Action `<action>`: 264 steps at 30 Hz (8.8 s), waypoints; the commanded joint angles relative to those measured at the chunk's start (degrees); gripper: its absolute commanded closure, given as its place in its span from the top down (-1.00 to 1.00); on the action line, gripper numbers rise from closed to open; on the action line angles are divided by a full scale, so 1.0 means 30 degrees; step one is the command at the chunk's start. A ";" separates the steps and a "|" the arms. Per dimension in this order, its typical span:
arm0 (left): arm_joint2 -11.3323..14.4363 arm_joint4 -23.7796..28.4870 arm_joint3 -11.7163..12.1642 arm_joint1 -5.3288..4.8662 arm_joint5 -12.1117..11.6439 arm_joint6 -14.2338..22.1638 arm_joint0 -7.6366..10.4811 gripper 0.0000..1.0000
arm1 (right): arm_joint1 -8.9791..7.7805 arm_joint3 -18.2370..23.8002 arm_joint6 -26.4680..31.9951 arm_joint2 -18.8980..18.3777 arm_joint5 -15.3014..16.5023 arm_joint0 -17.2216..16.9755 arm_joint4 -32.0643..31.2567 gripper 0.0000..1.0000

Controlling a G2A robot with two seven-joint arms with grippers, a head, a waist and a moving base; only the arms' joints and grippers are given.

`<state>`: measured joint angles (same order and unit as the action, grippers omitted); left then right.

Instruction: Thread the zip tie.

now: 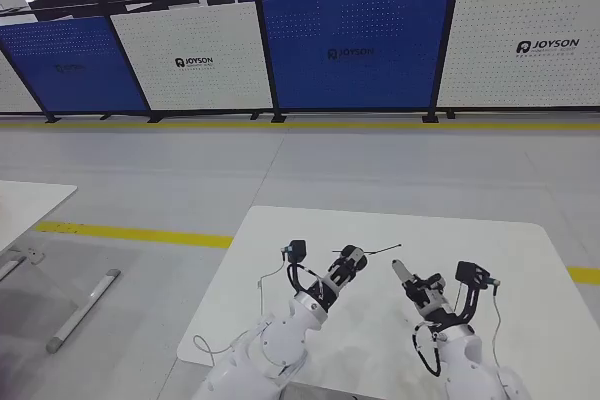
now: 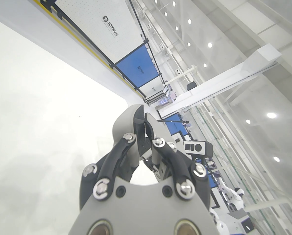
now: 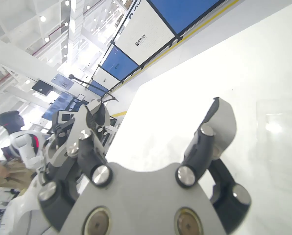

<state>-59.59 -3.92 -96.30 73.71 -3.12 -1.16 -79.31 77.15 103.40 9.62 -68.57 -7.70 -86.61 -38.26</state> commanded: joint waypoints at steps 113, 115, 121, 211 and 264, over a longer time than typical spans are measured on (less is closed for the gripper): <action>0.0207 0.0903 -0.0871 0.0196 0.0679 0.0881 -0.0588 -1.00 | -0.0410 -0.1696 0.1430 0.1196 0.5057 0.1314 -0.6730 -0.98; 0.0225 0.0932 -0.0855 0.0212 0.0715 0.0830 -0.0567 -1.00 | -0.0423 -0.1710 0.1463 0.1132 0.5093 0.1320 -0.6660 -0.52; 0.0289 0.0967 -0.0799 0.0249 0.0817 0.0857 -0.0490 -1.00 | -0.0450 -0.1651 0.1367 0.0983 0.5115 0.1326 -0.6497 -0.36; 0.0440 0.0789 -0.0915 0.0504 0.0681 0.0753 -0.0647 -1.00 | -0.0615 -0.1368 0.0895 0.0996 0.5141 0.1382 -0.6184 -0.56; 0.0305 0.0673 -0.1123 0.0517 0.0402 0.0867 -0.0851 -1.00 | -0.0615 -0.1442 0.1213 0.1410 0.5011 0.1517 -0.6527 -1.00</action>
<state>-58.65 -1.99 -99.65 75.25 -1.79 1.52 -81.84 75.31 99.16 13.15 -64.44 7.22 -82.09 -57.78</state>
